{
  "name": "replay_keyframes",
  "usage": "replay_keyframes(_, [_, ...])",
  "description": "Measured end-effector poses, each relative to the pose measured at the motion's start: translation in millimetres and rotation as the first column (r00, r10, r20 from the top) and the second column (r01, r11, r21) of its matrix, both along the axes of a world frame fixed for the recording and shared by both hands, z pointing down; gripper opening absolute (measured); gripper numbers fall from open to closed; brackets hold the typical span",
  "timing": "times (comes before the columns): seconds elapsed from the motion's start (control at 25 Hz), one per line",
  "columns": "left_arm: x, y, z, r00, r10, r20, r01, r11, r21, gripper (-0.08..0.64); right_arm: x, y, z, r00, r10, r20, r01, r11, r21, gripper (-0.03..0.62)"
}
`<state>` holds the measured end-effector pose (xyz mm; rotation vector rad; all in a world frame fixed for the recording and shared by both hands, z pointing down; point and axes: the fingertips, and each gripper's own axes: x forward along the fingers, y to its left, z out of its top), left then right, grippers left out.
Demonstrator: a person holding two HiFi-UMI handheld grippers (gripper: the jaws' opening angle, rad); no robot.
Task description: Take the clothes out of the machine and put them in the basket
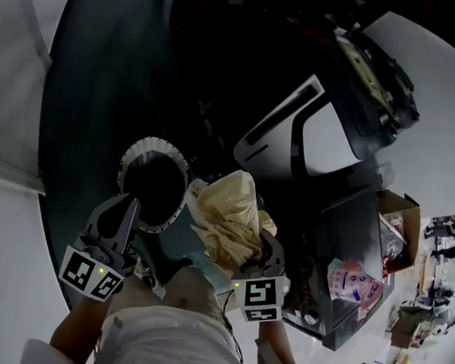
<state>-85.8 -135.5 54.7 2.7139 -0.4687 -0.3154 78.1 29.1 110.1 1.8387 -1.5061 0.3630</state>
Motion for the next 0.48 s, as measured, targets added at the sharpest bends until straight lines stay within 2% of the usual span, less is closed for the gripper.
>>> replay_keyframes(0.2, [-19,-29,-7,0.986,-0.169,0.009,0.169,0.985,-0.011,0.014,-2,-60,5,0.985,-0.171,0.034,0.171,0.985,0.003,0.195])
replay_keyframes(0.32, [-18,-43,-7,0.964,-0.264,0.02,0.265,0.964,-0.016,0.014,6,-97,11,0.962,-0.265,0.058,0.264,0.964,0.025,0.195])
replay_keyframes(0.48, [-7,-50,-18,0.931,-0.366,0.0,0.365,0.931,-0.023,0.014,27,-128,23,0.931,-0.36,0.066,0.36,0.933,0.012,0.195])
